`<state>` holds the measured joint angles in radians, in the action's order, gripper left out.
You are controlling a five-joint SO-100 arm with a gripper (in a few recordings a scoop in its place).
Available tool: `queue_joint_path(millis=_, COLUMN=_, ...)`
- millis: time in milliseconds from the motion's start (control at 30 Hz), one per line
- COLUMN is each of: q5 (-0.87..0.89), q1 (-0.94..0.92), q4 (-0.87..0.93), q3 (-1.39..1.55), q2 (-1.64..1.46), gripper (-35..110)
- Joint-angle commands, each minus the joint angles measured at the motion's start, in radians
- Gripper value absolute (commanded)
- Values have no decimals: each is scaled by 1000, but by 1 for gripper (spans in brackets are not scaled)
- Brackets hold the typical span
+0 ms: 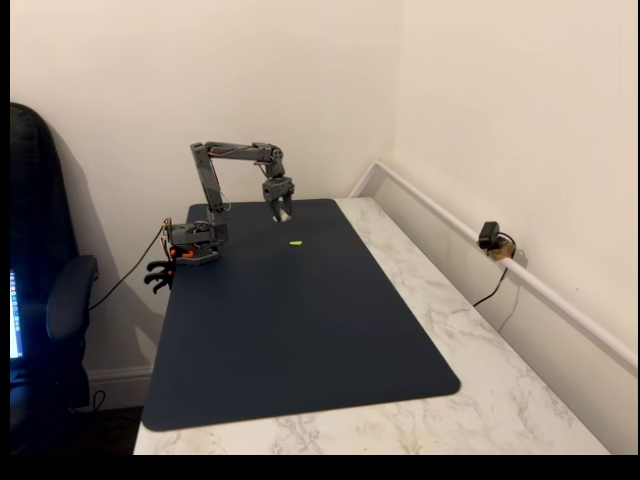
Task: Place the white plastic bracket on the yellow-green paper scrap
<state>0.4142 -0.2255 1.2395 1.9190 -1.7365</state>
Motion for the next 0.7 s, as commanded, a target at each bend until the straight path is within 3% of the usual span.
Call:
queue_joint_path(millis=0, q5=8, q1=15, q4=-29, q3=-58, q2=-26, gripper=0)
queue_joint_path(millis=667, q5=6, q1=55, q4=-66, q3=-314, q2=348, gripper=0)
